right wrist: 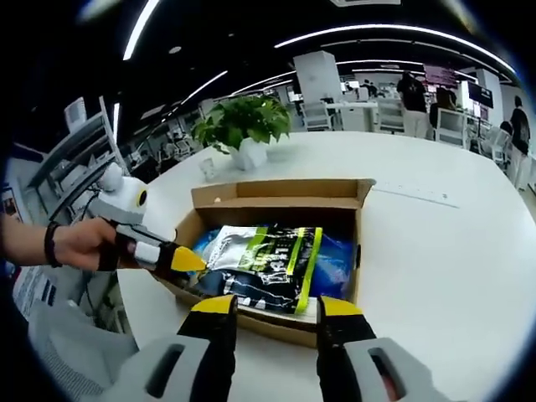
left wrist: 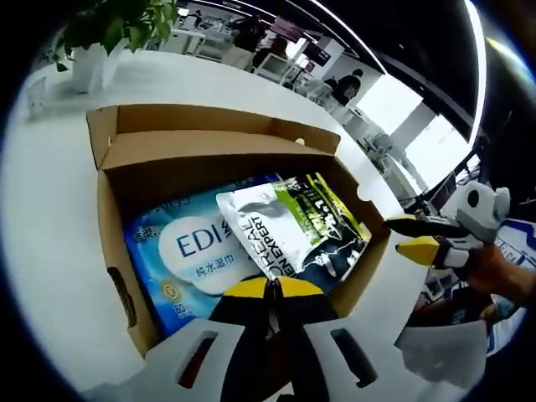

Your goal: Operate the shoe box by opening the lid, removing the specified soft item, and placing it in the target area until the item is outside and the box remains undamaged.

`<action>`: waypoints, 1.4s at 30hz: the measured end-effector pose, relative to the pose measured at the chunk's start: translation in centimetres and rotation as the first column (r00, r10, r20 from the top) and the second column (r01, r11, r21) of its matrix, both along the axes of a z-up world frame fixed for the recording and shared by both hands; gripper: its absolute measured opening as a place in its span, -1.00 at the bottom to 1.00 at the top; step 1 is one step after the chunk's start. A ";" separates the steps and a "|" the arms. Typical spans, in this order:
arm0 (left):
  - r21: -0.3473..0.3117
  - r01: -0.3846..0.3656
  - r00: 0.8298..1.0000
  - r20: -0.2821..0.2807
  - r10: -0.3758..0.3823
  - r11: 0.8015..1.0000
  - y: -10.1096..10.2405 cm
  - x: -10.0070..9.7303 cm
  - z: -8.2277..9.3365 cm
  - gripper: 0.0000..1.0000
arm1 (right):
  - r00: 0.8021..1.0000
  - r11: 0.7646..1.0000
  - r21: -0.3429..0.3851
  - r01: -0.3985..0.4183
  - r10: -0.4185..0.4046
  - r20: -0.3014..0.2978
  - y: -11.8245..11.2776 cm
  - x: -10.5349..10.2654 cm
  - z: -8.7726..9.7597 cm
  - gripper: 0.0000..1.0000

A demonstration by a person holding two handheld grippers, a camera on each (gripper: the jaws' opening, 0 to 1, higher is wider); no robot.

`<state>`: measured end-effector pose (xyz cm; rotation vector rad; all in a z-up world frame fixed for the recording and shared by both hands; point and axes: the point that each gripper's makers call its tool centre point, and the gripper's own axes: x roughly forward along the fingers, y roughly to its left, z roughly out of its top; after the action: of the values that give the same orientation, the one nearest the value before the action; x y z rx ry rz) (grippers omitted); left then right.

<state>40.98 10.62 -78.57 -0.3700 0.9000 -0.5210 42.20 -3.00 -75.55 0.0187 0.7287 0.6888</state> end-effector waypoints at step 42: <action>0.031 0.011 1.000 -0.003 -0.011 0.999 0.4 0.0 -0.5 -1.00 | 0.984 0.995 0.023 0.093 -0.088 -0.155 1.6 3.9 -3.0 -0.87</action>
<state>40.98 11.01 -79.11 -0.3375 0.9123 -0.5163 46.08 -1.37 -78.53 0.1333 0.8604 0.6155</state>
